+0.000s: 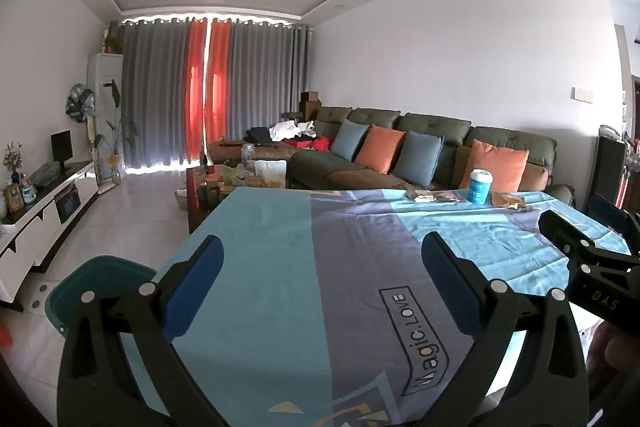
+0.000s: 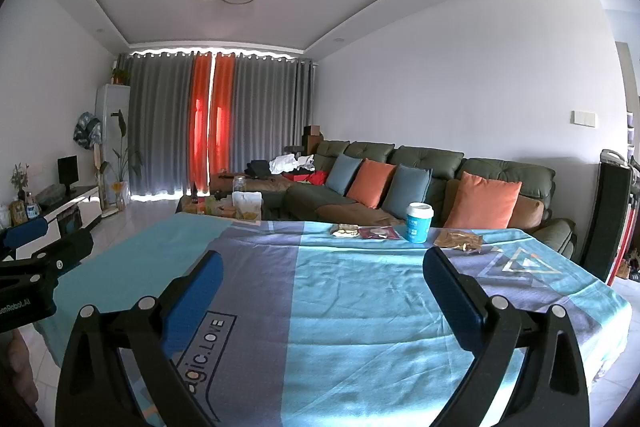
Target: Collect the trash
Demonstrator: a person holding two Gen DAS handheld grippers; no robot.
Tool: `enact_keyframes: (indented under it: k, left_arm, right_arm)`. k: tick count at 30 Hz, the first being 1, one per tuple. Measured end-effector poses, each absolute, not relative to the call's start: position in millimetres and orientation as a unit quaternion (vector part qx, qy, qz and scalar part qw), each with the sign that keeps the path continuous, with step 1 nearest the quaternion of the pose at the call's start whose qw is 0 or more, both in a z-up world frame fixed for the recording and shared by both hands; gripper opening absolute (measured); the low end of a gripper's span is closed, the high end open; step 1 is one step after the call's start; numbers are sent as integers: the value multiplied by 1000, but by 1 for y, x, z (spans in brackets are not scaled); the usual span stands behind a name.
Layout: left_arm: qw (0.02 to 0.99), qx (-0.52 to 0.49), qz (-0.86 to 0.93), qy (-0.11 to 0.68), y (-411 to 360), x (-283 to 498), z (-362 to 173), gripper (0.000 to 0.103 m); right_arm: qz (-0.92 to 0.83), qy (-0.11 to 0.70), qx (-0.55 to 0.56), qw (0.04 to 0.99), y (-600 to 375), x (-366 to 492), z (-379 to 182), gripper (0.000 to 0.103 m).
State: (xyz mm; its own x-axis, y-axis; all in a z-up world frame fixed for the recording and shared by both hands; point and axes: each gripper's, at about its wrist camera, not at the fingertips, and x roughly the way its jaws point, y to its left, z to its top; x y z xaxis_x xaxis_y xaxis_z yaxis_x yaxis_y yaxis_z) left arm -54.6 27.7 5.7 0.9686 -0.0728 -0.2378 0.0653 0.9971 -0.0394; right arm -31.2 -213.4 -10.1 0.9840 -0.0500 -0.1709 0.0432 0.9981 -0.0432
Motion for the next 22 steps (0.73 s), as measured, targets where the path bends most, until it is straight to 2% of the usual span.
enact_keyframes:
  k: [22]
  left_arm:
    - [992,-28,-34,122,29,-48,4,98]
  right_arm:
    - [-22,91,-21,995,-218,-25,-12,96]
